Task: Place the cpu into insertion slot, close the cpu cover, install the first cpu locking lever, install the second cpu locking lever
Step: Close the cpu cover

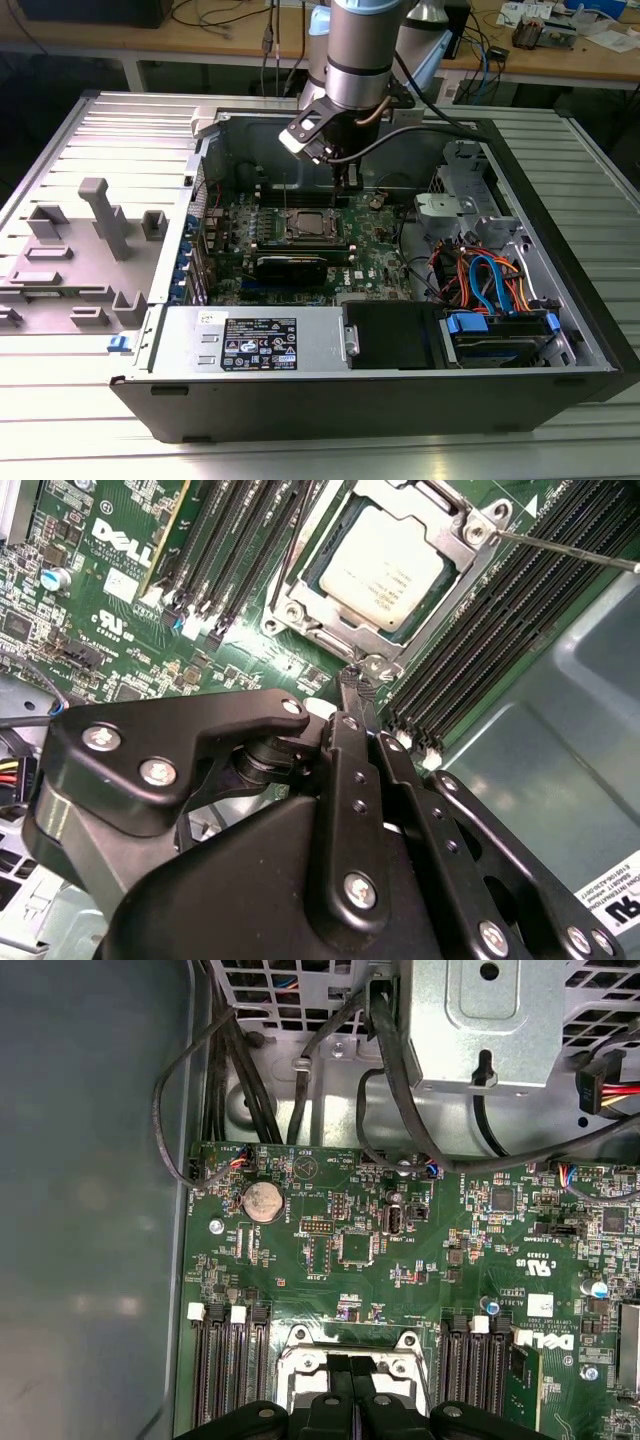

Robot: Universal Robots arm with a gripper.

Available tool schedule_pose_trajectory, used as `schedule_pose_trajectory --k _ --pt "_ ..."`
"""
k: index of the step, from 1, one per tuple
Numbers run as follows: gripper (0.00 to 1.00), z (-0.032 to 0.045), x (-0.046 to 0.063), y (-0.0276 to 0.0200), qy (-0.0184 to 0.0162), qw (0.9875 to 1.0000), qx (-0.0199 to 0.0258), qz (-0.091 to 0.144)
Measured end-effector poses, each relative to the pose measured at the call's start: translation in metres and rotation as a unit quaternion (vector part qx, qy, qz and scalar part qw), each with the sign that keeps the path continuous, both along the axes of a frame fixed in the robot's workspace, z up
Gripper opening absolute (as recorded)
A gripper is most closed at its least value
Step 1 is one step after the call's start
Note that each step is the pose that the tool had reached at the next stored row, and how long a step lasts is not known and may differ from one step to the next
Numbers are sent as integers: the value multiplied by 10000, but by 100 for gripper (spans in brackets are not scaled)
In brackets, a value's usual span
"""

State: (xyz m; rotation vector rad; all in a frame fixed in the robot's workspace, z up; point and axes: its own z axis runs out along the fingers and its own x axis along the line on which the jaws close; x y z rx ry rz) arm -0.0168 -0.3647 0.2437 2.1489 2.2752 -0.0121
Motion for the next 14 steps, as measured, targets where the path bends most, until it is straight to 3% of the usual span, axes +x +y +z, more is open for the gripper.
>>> schedule_pose_trajectory --k 14 --pt "11 -3 -26 0 0 10000 0 -1"
